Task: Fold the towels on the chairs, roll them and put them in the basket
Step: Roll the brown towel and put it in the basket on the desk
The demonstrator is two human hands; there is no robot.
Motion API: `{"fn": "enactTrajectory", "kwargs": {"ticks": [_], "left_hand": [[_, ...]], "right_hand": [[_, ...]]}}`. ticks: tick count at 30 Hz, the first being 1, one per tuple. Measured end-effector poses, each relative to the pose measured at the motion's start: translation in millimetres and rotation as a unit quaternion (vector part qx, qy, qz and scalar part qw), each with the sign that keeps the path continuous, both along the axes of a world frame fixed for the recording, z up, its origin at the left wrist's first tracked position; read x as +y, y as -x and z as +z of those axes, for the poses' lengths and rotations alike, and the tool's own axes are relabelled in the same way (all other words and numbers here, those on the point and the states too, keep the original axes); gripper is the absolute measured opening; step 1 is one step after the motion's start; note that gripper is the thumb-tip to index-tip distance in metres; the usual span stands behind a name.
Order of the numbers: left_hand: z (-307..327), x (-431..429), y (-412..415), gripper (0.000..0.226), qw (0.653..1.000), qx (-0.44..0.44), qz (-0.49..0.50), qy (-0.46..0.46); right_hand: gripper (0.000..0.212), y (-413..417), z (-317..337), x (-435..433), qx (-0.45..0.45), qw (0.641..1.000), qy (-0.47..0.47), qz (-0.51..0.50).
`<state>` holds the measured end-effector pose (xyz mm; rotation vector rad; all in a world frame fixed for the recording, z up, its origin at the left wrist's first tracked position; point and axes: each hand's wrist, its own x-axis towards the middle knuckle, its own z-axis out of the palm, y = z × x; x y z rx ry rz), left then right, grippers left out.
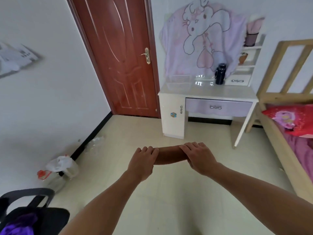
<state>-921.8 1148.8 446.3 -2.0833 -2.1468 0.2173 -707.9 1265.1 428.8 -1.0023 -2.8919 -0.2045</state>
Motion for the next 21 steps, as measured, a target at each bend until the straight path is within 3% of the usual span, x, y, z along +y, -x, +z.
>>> {"fn": "enactTrajectory", "kwargs": {"ticks": [8, 21], "left_hand": [[21, 183, 49, 0.053, 0.999, -0.030, 0.024, -0.030], [-8, 449, 171, 0.052, 0.998, -0.029, -0.018, -0.043]], "right_hand": [[0.042, 54, 30, 193, 0.013, 1.000, -0.010, 0.008], [0.044, 167, 7, 450, 0.024, 0.999, -0.018, -0.015]]}}
